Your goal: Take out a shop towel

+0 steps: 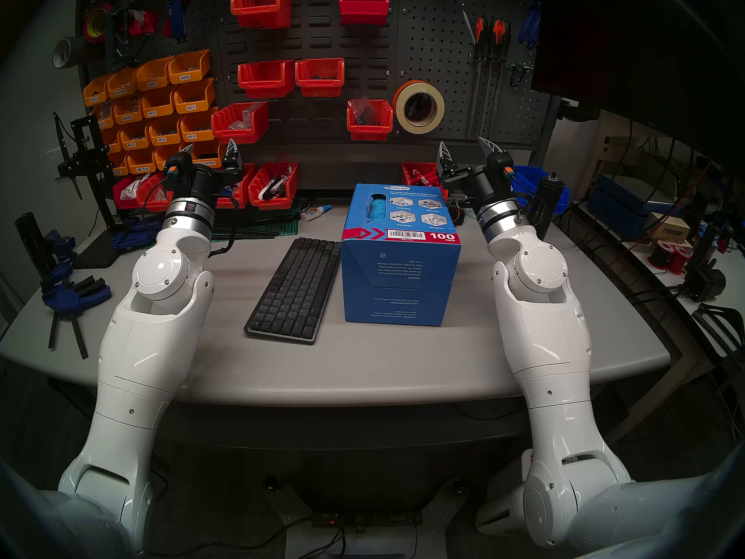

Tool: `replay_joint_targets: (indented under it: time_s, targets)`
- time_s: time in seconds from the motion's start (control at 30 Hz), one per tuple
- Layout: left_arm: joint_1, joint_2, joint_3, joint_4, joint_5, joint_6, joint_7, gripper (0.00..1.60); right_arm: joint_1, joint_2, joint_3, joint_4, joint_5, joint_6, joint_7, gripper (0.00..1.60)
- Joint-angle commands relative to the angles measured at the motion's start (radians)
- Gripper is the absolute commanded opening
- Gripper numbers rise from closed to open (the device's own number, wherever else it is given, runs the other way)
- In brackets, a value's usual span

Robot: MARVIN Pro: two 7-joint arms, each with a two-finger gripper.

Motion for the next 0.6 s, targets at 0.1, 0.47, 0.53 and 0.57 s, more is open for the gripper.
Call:
replay_joint_targets:
  time_s: [0.1, 0.47, 0.53, 0.57]
  targets:
    - [-0.036, -0.008, -0.008, -0.018, 0.000, -0.016, 0.008, 1.60, 0.027, 0.000, 0.004, -0.030, 0.006, -0.004, 0.002, 1.60]
    - [-0.041, 0.018, -0.026, -0.015, -0.009, -0.016, -0.018, 1.60, 0.040, 0.058, 0.055, -0.058, 0.016, 0.032, 0.030, 1.60]
    - [-0.041, 0.026, -0.032, -0.020, -0.025, -0.006, -0.033, 1.60, 0.034, 0.070, 0.069, -0.072, 0.025, 0.042, 0.043, 1.60]
    - [-0.041, 0.029, -0.035, -0.022, -0.027, -0.005, -0.036, 1.60, 0.031, 0.077, 0.075, -0.080, 0.024, 0.050, 0.047, 1.60]
